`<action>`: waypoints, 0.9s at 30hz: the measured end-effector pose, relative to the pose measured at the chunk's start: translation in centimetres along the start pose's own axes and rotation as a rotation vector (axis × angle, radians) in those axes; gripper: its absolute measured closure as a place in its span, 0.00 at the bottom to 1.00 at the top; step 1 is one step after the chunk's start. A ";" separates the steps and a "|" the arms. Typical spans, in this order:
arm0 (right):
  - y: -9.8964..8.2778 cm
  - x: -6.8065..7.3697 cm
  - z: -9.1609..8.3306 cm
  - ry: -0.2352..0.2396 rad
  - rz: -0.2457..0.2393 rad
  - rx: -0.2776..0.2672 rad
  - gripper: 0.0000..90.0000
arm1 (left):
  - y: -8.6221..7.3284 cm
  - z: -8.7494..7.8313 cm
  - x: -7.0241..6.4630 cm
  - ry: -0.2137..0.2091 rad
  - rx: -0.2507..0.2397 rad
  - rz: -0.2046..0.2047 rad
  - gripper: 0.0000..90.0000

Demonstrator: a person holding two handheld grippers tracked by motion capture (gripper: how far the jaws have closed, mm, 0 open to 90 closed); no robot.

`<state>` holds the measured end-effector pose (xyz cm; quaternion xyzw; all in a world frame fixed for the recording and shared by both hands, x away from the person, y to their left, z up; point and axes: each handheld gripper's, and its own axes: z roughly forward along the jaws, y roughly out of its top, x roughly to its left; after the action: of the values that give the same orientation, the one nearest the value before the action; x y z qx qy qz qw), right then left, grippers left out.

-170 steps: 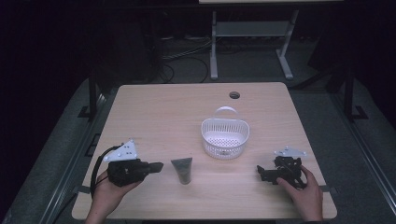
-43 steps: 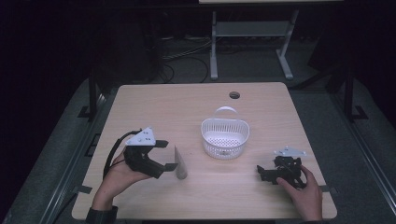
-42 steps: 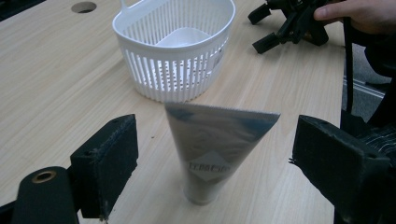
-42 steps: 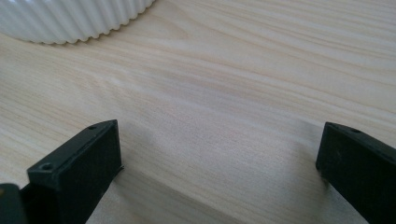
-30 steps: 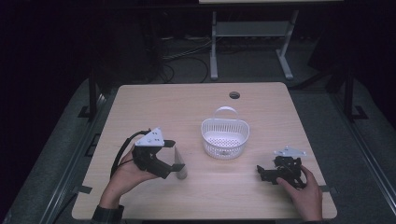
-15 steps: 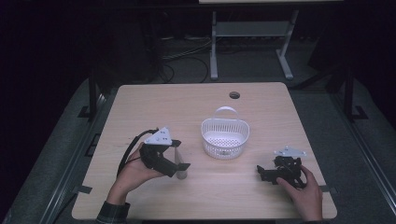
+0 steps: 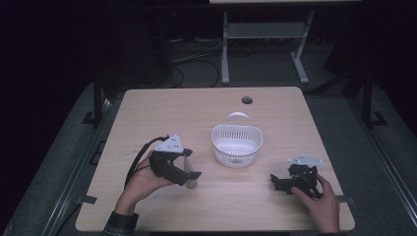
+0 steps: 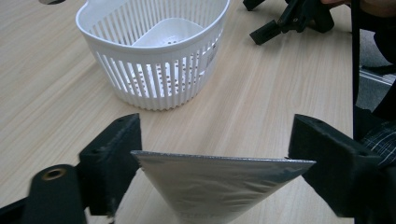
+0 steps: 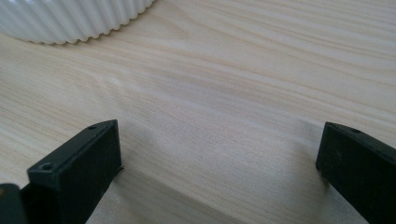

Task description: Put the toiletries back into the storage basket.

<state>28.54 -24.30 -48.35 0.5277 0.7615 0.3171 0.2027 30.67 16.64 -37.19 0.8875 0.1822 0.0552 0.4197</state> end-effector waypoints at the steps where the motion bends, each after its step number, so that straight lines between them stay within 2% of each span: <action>1: 0.0 0.0 0.0 0.000 0.000 0.000 0.00 | 0.0 0.0 0.0 -0.002 -0.002 -0.001 0.22; 9: 0.0 0.0 0.0 0.000 0.000 0.000 0.00 | -0.1 -0.3 0.1 -0.006 -0.011 -0.004 0.31; 27: 0.0 0.0 0.0 0.000 -0.001 0.000 0.00 | 0.1 -0.5 0.3 0.001 -0.005 -0.018 0.33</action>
<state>28.54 -24.31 -48.35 0.5273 0.7618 0.3169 0.2028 30.82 17.02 -36.81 0.8847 0.1901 0.0524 0.4223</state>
